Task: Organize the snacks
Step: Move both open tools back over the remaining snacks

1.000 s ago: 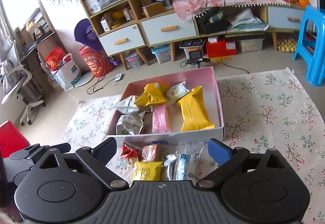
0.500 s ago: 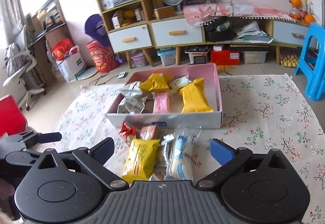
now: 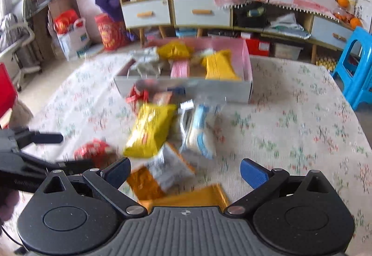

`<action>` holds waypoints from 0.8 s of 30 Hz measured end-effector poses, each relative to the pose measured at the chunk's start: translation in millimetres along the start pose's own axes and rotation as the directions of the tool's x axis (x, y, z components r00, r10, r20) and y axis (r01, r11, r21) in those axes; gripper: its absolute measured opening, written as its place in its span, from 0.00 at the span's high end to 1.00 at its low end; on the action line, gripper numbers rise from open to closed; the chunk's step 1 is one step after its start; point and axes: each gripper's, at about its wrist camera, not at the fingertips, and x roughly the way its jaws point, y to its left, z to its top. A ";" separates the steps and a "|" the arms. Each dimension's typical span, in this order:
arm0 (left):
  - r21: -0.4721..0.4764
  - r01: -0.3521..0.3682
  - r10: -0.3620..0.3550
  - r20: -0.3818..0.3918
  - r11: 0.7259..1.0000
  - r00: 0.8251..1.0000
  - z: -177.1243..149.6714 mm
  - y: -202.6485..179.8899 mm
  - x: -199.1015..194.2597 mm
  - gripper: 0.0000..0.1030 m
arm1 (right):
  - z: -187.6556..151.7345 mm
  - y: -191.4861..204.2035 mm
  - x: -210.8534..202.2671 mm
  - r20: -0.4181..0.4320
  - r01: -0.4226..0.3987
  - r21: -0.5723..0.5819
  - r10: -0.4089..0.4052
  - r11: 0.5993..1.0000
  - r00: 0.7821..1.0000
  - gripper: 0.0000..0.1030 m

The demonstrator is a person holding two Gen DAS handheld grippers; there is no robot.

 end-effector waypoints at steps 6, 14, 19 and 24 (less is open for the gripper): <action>0.009 -0.043 0.044 -0.059 0.999 0.997 -2.8 1.6 1.3 0.05 | -12.9 -4.1 6.1 -0.045 0.025 0.042 -0.023 0.999 0.999 0.09; 0.001 -0.050 0.050 -0.102 0.999 0.994 -8.4 7.0 0.2 0.05 | -19.5 -5.7 8.1 -0.049 0.049 0.025 -0.048 0.998 0.998 0.09; 0.004 -0.048 0.049 -0.100 0.999 0.994 -9.2 8.9 -1.8 0.05 | -26.0 0.7 15.0 -0.060 0.050 -0.010 -0.051 0.999 0.997 0.09; 0.015 -0.040 0.041 -0.105 0.999 0.994 -12.7 5.6 1.5 0.05 | -28.8 4.5 24.4 -0.085 0.052 -0.013 -0.053 0.999 0.995 0.09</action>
